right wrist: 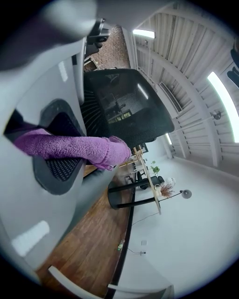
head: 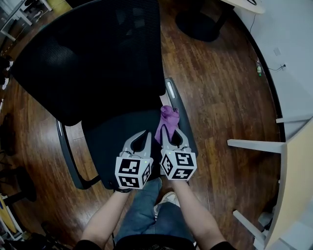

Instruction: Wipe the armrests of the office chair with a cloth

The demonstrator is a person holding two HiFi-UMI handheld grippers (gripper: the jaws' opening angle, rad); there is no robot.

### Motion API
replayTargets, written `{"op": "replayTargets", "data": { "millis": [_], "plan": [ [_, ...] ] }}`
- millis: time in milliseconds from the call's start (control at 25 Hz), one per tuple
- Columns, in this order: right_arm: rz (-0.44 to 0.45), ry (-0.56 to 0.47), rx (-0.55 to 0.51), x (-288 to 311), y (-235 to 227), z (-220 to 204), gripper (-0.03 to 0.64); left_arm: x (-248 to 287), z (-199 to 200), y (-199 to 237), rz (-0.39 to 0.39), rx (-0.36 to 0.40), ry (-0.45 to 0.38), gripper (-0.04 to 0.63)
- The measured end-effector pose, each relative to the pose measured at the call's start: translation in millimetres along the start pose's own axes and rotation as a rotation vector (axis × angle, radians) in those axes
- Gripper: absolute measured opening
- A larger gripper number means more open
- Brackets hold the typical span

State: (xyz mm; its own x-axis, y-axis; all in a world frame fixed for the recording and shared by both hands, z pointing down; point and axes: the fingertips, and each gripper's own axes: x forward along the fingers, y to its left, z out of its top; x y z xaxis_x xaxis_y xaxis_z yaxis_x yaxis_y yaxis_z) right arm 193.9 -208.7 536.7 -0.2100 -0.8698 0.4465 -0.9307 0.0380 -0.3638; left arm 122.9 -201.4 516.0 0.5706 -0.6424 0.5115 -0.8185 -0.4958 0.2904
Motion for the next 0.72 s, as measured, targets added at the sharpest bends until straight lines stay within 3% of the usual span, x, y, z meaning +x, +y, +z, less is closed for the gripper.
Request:
{"op": "replayTargets", "data": {
  "millis": [720],
  "plan": [
    [0.017,-0.007,-0.043,-105.4,-11.4,-53.5,0.074,-67.0,-53.4,-63.7,0.011,0.024,-0.034,0.005]
  ]
}}
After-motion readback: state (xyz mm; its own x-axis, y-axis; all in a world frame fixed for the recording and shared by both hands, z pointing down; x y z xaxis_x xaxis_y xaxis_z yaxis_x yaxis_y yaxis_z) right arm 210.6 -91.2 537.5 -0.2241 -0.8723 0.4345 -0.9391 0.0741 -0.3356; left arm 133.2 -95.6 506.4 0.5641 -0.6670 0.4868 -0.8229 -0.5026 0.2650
